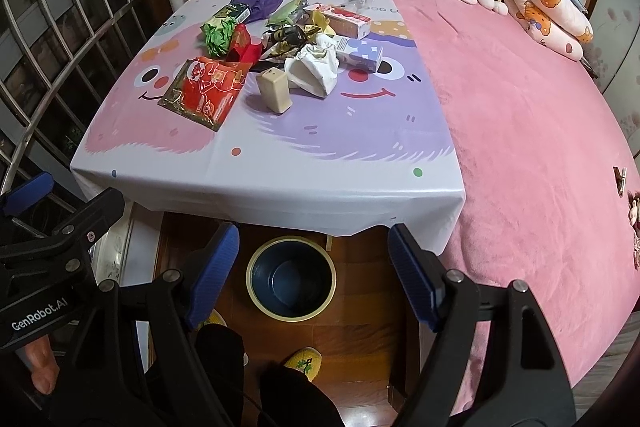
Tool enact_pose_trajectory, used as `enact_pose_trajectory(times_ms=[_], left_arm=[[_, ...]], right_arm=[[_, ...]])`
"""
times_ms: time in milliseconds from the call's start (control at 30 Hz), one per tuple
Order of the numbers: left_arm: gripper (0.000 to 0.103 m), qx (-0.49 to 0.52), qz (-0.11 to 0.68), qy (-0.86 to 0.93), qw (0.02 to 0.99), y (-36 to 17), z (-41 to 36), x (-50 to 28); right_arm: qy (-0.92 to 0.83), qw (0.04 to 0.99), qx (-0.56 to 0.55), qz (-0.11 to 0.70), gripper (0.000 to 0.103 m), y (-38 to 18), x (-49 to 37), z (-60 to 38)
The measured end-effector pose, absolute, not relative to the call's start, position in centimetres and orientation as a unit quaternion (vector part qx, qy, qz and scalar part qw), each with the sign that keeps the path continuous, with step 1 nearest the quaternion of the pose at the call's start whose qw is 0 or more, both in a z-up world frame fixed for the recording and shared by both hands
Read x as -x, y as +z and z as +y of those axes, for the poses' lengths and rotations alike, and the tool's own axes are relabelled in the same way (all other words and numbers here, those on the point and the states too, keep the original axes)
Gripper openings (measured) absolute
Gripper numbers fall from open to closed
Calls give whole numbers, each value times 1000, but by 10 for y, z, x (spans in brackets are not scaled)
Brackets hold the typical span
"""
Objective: Collect trash
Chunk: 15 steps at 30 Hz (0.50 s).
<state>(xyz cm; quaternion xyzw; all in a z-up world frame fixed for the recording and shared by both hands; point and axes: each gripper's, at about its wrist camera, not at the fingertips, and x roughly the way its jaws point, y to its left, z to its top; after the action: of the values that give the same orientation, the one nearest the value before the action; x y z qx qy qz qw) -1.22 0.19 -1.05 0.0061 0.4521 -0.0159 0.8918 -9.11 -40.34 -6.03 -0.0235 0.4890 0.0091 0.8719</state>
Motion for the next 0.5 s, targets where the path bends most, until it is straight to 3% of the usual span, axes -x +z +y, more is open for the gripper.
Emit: enact_pose_trajectory(times_ms=[500], left_arm=[[101,-6,453,-16,891,-10,2,12]], right_arm=[[10,872,24,488,76,-59,90,-404]])
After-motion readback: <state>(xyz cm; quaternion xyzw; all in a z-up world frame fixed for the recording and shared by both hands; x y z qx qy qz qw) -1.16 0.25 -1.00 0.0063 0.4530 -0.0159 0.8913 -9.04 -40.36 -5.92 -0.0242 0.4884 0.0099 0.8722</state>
